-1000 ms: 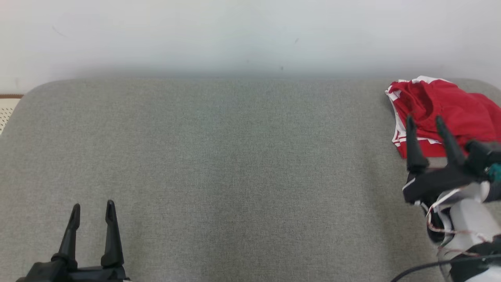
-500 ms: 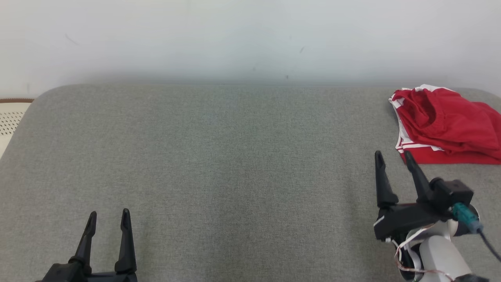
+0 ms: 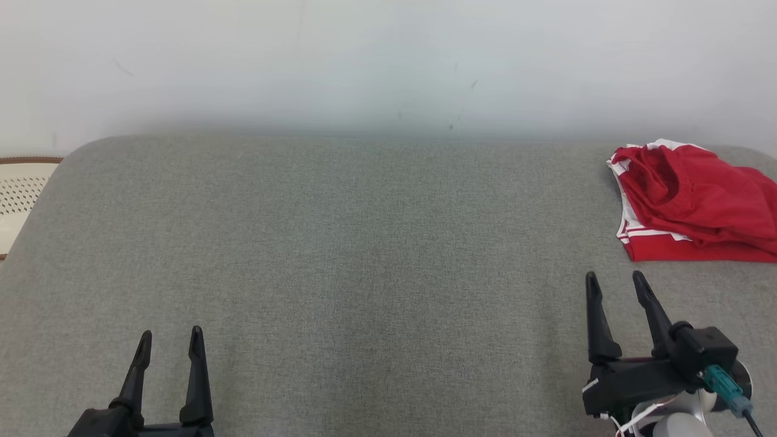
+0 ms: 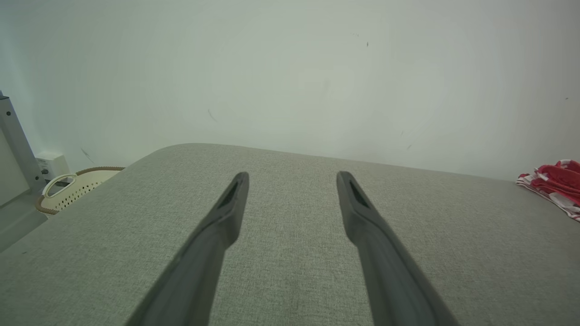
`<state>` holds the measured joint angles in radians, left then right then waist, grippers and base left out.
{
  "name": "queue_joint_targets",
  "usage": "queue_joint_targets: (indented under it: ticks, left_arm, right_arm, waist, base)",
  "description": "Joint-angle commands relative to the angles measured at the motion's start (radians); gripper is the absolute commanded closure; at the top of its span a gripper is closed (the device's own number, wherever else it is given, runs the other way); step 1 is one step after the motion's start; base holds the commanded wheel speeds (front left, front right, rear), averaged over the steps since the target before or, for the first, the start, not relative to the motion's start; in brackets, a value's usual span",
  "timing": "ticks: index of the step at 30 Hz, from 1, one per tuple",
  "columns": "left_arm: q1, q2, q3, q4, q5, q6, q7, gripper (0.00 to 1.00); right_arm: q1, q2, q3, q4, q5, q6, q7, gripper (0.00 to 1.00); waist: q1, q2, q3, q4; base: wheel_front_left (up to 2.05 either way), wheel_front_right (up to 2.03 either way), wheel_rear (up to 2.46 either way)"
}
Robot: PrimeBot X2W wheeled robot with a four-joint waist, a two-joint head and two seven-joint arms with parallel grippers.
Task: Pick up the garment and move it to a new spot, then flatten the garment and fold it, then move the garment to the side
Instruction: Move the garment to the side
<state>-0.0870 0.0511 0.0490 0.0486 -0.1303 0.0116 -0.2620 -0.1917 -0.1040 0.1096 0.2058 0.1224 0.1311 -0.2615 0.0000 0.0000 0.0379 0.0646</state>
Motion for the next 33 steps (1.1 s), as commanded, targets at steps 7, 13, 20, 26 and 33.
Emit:
queue_joint_targets:
  ticks: [7, 13, 20, 26, 33]
  left_arm:
    - [0.012, 0.0, -0.008, 0.006, 0.011, -0.007, -0.003, 0.0]
    - [0.007, 0.0, -0.006, 0.011, 0.01, -0.015, -0.003, 0.0]
    - [0.007, 0.0, -0.006, 0.015, 0.008, -0.017, -0.003, 0.0]
    - [0.018, 0.0, -0.001, 0.014, -0.003, -0.019, -0.003, 0.0]
    - [0.024, 0.0, -0.002, 0.007, -0.008, -0.019, -0.003, 0.0]
  right_arm:
    - [0.068, 0.031, -0.014, -0.036, -0.019, -0.001, -0.005, 0.0]
    - [0.088, 0.043, -0.002, -0.032, -0.034, -0.001, -0.005, 0.0]
    - [0.095, 0.05, 0.008, -0.019, -0.045, -0.001, -0.005, 0.0]
    - [0.081, 0.053, 0.024, -0.004, -0.048, -0.001, -0.005, 0.0]
    - [0.071, 0.054, 0.022, 0.001, -0.051, -0.001, -0.005, 0.0]
  waist:
    - [0.0, 0.0, -0.004, -0.001]
    - [0.0, 0.0, -0.006, -0.005]
    - [0.0, 0.0, -0.014, -0.003]
    - [0.0, 0.0, -0.016, -0.009]
    - [0.0, 0.0, -0.013, -0.013]
  base:
    - [0.0, 0.0, 0.0]
    - [0.0, 0.0, 0.0]
    - [0.0, 0.0, 0.0]
    - [0.0, 0.0, 0.0]
    - [0.0, 0.0, 0.0]
